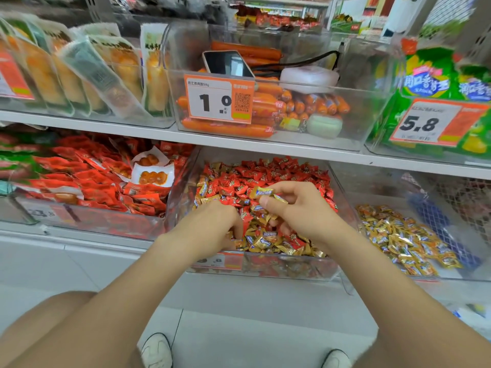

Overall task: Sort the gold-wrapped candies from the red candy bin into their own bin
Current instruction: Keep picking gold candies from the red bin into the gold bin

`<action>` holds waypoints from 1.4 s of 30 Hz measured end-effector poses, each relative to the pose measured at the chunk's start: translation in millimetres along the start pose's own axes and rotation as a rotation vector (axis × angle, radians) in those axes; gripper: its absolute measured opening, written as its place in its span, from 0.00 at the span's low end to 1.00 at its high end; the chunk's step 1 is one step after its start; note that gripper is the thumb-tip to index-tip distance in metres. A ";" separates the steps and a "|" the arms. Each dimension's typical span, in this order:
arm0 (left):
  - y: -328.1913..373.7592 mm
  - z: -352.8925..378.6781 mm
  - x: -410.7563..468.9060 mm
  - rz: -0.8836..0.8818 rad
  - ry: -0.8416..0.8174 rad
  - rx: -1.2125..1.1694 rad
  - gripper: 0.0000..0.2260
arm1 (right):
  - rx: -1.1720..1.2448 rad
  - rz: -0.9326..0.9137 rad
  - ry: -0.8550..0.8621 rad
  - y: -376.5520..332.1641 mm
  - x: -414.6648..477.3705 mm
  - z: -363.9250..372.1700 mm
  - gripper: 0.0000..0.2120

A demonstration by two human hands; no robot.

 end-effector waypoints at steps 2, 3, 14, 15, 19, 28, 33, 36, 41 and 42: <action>-3.4 -1.6 -1.3 -0.017 0.016 -0.027 0.09 | 0.129 0.100 -0.014 9.3 2.5 -3.6 0.15; -6.0 -2.0 -2.0 -0.031 0.026 -0.062 0.08 | 0.183 0.145 -0.022 13.3 2.9 -4.8 0.17; -7.2 -32.1 -1.0 -0.152 0.367 -0.229 0.11 | 0.400 0.297 -0.079 26.6 -12.5 -36.5 0.09; -6.4 -33.7 1.7 -0.163 0.390 -0.169 0.13 | 0.426 0.309 -0.069 29.9 -16.1 -44.6 0.08; 21.4 -42.2 15.7 -0.122 0.504 -0.207 0.07 | 0.457 0.298 -0.018 41.0 -32.9 -88.1 0.07; 190.6 -27.1 108.0 0.306 0.364 -0.408 0.09 | -0.037 0.318 0.495 114.2 -61.8 -242.6 0.16; 247.7 9.9 174.2 0.365 0.212 -0.040 0.21 | -0.607 0.223 0.454 133.4 -61.6 -257.6 0.12; 246.9 18.9 181.1 0.300 0.124 0.270 0.16 | -0.664 0.143 0.282 132.0 -67.8 -248.4 0.11; 235.9 9.9 117.0 0.382 0.333 0.226 0.19 | -0.493 0.215 0.064 141.2 -84.4 -223.8 0.12; 231.4 10.2 104.5 0.380 0.346 0.182 0.20 | -0.516 0.191 0.001 137.9 -87.1 -208.0 0.13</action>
Point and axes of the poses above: each hand's wrist, its own x-axis towards the middle knuckle, its own z-axis out of the palm, y = z × x, the point moved 10 cm from there along x, towards the middle knuckle, and after that the axes turned 13 degrees about z, right-handed, at the moved point
